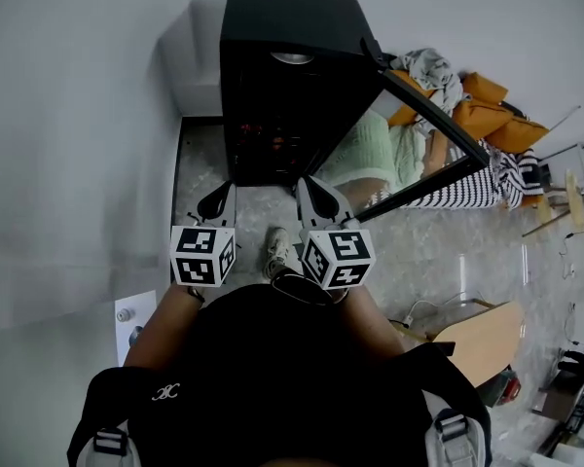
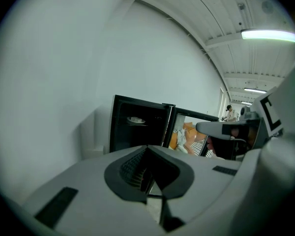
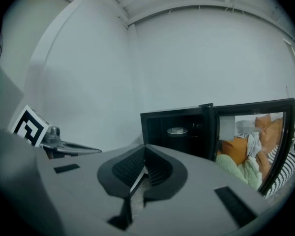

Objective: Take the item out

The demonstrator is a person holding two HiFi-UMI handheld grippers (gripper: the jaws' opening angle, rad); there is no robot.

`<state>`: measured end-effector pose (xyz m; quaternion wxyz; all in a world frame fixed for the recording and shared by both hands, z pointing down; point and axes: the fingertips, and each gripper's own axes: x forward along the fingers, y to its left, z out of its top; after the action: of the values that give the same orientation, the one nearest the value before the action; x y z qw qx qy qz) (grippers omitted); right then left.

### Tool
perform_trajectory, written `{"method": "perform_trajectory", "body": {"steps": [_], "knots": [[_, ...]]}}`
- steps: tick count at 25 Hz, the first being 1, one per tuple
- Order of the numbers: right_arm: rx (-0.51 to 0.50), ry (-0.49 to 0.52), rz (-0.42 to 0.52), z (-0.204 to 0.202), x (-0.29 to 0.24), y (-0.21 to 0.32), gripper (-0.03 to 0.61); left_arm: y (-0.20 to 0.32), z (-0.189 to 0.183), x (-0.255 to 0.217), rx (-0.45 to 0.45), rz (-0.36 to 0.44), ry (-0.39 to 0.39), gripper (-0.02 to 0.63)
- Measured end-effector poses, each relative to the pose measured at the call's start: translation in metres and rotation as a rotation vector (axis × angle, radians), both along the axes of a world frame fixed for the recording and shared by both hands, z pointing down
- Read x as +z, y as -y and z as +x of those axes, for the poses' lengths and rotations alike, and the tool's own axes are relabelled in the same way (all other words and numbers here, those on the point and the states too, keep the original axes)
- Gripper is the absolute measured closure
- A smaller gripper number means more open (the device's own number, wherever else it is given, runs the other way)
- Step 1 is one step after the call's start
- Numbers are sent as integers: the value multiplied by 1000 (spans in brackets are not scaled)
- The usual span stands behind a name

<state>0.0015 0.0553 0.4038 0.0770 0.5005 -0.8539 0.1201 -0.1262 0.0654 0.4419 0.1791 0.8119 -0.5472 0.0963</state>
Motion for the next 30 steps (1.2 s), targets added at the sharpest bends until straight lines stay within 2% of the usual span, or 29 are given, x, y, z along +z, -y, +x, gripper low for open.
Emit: {"method": "perform_trajectory", "body": {"steps": [6, 12, 18, 20, 26, 30], "knots": [[-9, -6, -7, 20, 2, 60, 571, 58, 20, -2, -5, -4, 16, 612], [-60, -37, 15, 35, 0, 110, 571, 121, 45, 13, -37, -74, -3, 612], [-112, -45, 5, 53, 4, 147, 571, 173, 72, 20, -58, -103, -22, 612], [-125, -44, -1, 61, 7, 160, 571, 194, 78, 24, -88, -118, -85, 612], [-172, -72, 0, 77, 10, 183, 571, 243, 87, 35, -215, -202, -453, 612], [-187, -68, -7, 77, 12, 189, 571, 263, 90, 40, -206, -186, -611, 612]]}}
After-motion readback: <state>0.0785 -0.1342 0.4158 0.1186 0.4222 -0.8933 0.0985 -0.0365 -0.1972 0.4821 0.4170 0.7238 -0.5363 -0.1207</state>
